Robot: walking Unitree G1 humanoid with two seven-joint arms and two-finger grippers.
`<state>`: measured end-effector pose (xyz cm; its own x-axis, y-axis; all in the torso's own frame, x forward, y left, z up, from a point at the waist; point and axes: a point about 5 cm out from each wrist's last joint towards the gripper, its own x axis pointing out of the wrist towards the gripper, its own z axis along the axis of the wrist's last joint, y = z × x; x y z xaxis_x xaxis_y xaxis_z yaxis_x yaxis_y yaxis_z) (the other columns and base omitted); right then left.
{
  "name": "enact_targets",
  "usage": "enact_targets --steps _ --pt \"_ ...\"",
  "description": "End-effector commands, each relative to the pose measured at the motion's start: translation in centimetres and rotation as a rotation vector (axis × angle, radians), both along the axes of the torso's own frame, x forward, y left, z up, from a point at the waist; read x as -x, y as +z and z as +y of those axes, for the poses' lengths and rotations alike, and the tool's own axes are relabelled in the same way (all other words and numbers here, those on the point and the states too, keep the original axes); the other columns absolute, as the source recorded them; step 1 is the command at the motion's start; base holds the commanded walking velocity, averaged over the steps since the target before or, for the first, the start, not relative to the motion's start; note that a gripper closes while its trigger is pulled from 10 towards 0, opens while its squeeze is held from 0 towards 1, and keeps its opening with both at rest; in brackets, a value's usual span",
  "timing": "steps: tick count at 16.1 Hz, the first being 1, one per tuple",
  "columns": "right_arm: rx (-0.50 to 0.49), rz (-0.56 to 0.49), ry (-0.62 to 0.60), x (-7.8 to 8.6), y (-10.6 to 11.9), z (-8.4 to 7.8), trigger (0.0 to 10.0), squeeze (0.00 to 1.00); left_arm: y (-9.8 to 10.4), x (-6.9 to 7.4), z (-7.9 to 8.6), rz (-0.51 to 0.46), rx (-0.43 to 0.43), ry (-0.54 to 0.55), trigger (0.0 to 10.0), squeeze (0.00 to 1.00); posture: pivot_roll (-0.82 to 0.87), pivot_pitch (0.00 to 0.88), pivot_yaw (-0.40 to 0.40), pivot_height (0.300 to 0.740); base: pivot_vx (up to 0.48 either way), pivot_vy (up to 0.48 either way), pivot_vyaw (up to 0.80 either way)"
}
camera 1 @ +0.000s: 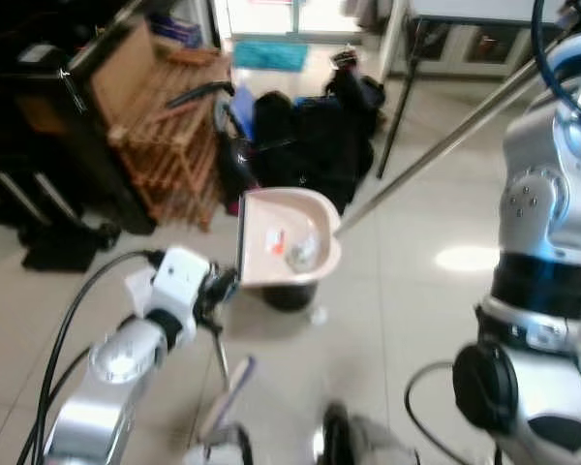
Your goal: Sweep floor
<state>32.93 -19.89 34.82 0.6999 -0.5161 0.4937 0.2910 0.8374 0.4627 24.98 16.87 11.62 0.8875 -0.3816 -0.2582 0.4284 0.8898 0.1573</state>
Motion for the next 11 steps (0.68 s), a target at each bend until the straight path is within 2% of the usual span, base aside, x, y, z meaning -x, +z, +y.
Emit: enact_targets --steps 1,4,8,11 --pt "-0.003 -0.05 0.009 0.5 1.2 0.4 10.0 0.0 0.4 0.3 0.1 -0.018 0.003 0.003 10.0 0.0 -0.01 0.162 0.015 0.74 0.0 0.0 0.0" --pt "-0.005 -0.029 0.005 0.5 0.9 0.3 10.0 0.0 0.4 0.3 0.1 -0.02 0.002 0.004 10.0 0.0 -0.01 0.164 0.01 0.74 0.0 0.0 0.0" --pt "0.005 0.009 0.009 0.6 0.1 0.2 10.0 0.0 1.5 -0.2 0.2 -0.107 -0.001 0.024 10.0 0.0 -0.01 0.179 0.002 0.74 0.0 0.0 0.0" --pt "0.012 0.024 0.007 0.5 -0.1 0.2 10.0 0.0 1.8 -0.1 0.1 -0.121 0.005 0.019 10.0 0.0 -0.02 0.185 0.006 0.74 0.0 0.0 0.0"
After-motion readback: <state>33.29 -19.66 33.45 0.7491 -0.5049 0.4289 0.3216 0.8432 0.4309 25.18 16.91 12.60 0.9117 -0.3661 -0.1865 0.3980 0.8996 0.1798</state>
